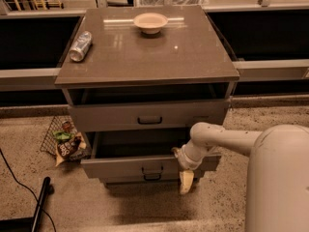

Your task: Open middle drawer

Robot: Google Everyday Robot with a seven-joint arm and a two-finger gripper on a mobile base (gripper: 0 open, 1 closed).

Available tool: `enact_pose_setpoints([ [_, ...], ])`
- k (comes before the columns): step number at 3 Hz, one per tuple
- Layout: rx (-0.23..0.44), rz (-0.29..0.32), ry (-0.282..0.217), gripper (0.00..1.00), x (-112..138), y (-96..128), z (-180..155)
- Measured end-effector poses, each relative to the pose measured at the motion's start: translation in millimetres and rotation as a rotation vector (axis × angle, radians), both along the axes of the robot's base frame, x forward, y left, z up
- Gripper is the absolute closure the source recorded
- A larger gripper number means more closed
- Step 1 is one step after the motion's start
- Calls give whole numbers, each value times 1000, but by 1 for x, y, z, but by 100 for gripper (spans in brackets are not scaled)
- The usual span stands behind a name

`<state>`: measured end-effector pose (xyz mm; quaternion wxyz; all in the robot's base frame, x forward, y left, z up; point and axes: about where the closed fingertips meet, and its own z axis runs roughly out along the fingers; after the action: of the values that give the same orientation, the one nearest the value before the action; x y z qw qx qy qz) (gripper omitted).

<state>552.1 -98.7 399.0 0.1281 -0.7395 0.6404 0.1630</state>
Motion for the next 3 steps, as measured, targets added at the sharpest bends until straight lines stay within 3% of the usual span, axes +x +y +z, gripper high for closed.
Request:
enact_pose_setpoints([
  [1,-7,-7,30,24,-17,1,0],
  [3,0,-6,16,70,-24,4,12],
])
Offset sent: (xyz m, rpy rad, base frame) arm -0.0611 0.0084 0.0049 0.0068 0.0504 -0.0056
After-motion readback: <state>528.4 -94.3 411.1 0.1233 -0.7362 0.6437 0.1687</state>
